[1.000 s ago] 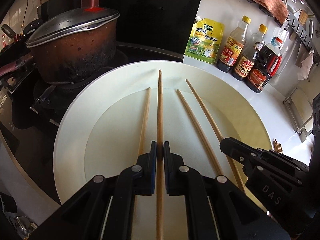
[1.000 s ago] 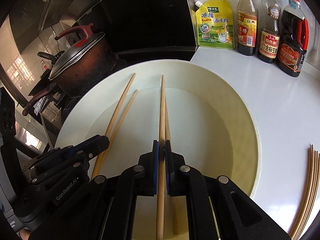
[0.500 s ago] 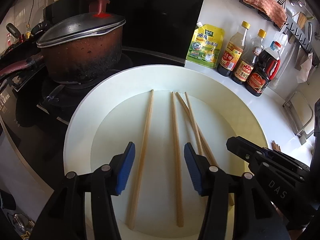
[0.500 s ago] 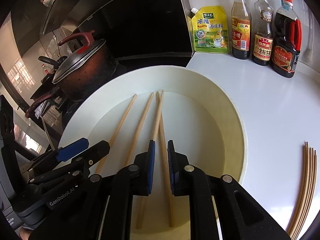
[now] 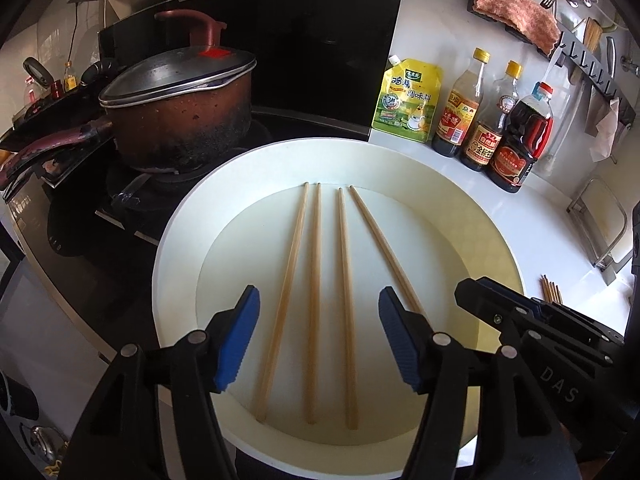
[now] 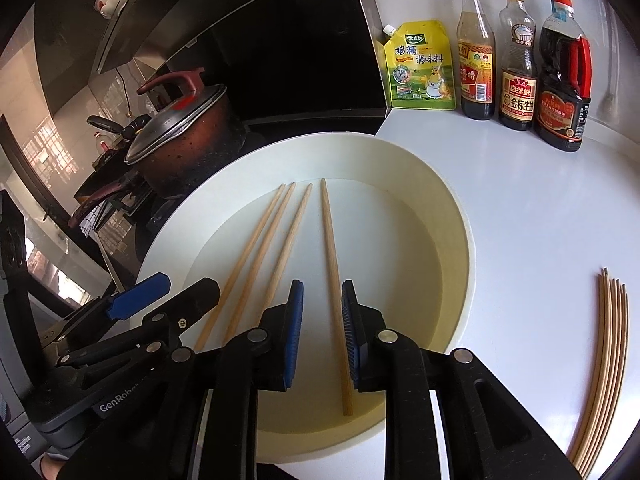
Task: Organize utensils
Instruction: 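Open both grippers to drop the chopsticks into the basin, then move both tools back over the remaining chopsticks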
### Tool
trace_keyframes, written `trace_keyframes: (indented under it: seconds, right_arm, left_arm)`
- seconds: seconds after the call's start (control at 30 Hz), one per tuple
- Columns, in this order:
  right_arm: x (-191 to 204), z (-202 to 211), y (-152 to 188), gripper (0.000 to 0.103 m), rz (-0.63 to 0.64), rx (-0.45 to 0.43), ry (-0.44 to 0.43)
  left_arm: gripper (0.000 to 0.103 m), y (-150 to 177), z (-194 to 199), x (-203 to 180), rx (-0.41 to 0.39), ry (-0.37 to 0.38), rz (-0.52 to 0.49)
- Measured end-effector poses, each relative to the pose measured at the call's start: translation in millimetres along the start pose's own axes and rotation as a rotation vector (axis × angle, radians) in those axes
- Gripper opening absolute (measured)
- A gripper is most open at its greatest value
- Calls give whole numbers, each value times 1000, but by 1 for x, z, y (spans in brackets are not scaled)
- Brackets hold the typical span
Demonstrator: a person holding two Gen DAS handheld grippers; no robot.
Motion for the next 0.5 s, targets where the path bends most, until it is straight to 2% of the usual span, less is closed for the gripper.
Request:
trace_keyframes:
  seconds: [0.1, 0.2, 0.27, 0.37, 0.5]
  right_arm:
    - [-3, 9, 3, 19, -3, -14, 11]
    - [-4, 20, 5, 21, 24, -44, 72]
    - [-5, 26, 7, 21, 17, -50, 61]
    - [-5, 35, 10, 22, 36, -73, 101]
    - [-6, 47, 14, 24, 48, -90, 107]
  left_arm:
    - [61, 3, 6, -4, -6, -6, -8]
    - [61, 5, 14, -8, -15, -6, -13]
    - [61, 6, 18, -10, -21, -8, -16]
    - [61, 8, 24, -15, -26, -8, -21]
    - [61, 11, 30, -24, -32, -4, -31]
Point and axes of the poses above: each gripper's, at about its wrist camera, not at the fingertips, and z roughly against the way its jaws point, x to its left, y to its underside, the point moved 3 cm from there along -z, roughly the way its jaws point, and after that the axes turned 3 degrees about -y, right-handed, at the moved point
